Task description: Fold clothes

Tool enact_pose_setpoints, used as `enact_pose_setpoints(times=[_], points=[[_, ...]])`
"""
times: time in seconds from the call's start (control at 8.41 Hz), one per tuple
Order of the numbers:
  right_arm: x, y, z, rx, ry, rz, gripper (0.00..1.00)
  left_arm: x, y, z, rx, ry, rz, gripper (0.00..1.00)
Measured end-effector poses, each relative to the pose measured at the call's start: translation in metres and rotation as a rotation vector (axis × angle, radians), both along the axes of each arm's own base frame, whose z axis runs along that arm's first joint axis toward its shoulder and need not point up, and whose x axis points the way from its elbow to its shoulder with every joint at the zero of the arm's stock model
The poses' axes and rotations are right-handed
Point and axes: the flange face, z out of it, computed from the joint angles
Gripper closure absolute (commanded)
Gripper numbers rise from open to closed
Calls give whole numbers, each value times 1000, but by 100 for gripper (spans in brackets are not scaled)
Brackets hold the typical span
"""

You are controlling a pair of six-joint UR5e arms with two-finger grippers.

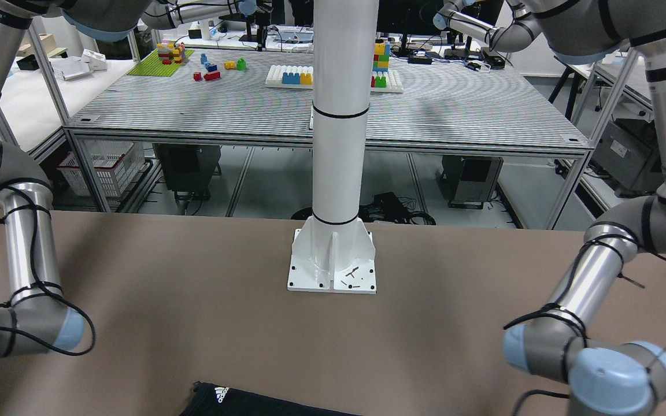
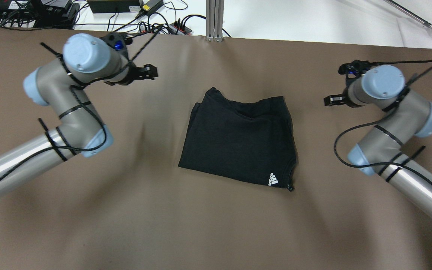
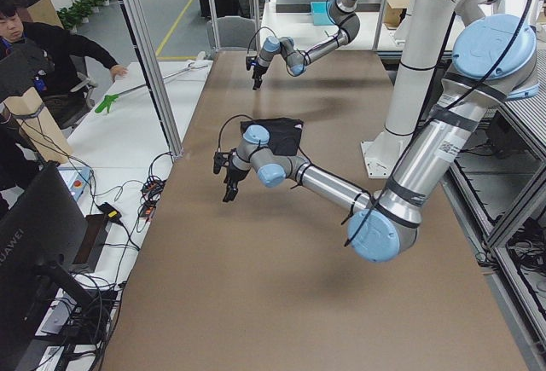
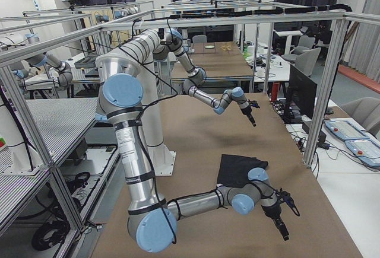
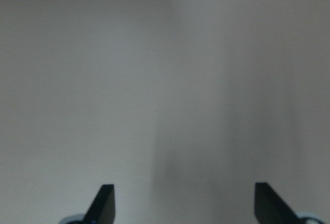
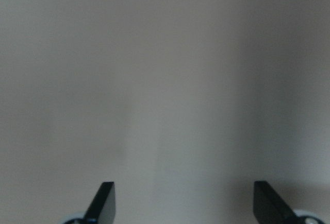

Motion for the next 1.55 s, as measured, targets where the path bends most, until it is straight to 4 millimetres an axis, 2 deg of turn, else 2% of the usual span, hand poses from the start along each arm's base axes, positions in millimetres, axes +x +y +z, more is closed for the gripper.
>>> enact_pose_setpoints(times=[0.12,0.24,0.36,0.59,0.71,0.83,0.95,1.07,1.19,1.55], points=[[56,17,27,27,83,-28,6,-57,-4,51,30,-115,23,5],[109,34,45,56,172,-47,6,-116,-7,94,66,-236,57,5],[162,52,60,72,259,-62,6,-184,-7,132,100,-360,98,5],[249,82,62,76,381,-83,6,-305,3,180,131,-536,151,5],[284,95,58,62,435,-78,6,-357,13,195,136,-599,164,5],[307,110,55,38,494,-65,6,-401,30,210,130,-643,167,5],[322,131,62,6,555,-49,6,-430,57,227,112,-668,165,5],[332,150,71,-15,606,-32,6,-445,86,245,85,-689,160,5],[337,163,76,-25,636,-21,6,-455,107,258,55,-732,142,5],[339,170,82,-36,643,-4,6,-464,120,254,25,-752,63,5]])
